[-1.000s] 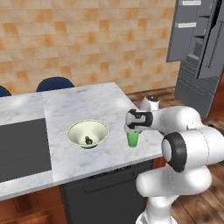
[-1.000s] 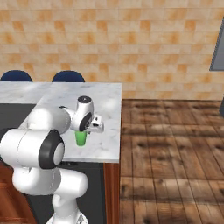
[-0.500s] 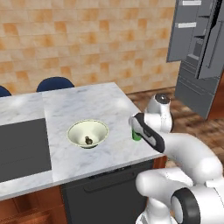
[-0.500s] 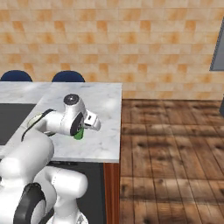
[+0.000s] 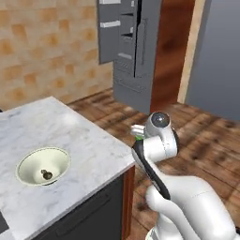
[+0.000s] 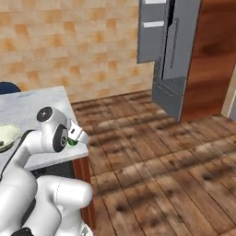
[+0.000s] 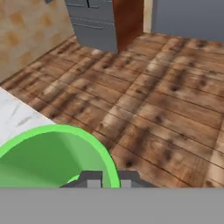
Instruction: Move the cup from next to the sink to the open cabinet. Then, move the bowl with the mushroom to the fridge to clear the area for faucet cleaning.
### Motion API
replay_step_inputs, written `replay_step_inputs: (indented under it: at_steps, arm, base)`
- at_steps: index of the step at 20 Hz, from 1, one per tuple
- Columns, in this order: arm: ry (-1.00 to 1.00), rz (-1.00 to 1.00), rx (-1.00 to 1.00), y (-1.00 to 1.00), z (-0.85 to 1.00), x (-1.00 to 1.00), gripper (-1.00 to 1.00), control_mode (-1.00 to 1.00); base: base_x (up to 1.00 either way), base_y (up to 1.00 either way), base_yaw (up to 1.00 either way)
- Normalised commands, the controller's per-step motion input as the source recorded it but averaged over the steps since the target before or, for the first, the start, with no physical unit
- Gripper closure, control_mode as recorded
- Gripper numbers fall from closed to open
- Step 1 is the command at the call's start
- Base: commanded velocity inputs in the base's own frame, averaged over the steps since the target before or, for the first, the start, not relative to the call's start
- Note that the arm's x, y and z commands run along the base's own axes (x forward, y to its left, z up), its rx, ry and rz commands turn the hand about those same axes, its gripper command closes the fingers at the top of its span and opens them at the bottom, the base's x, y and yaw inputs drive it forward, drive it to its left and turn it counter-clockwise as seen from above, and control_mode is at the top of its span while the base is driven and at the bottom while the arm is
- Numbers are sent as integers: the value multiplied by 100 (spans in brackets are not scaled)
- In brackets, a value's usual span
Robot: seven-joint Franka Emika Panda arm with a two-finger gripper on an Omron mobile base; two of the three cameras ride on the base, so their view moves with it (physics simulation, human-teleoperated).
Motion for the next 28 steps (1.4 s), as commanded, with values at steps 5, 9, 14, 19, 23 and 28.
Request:
replay_step_inputs:
  at_steps: [5,9,14,19,23,28]
  arm:
    - [0,0,0,0,0,0,100,100]
    - [0,0,0,0,0,0,100,100]
    - [0,0,0,0,0,0,100,100]
    - [0,0,0,0,0,0,100,100]
    - [0,0,0,0,0,0,100,100]
    - [0,0,0,0,0,0,100,100]
  base:
    - [-18,1,-90]
    - [-9,-4,-89]
    - [-5,-16,-86]
    - [0,-35,-84]
    - [0,-43,-83]
    - [0,-42,-84]
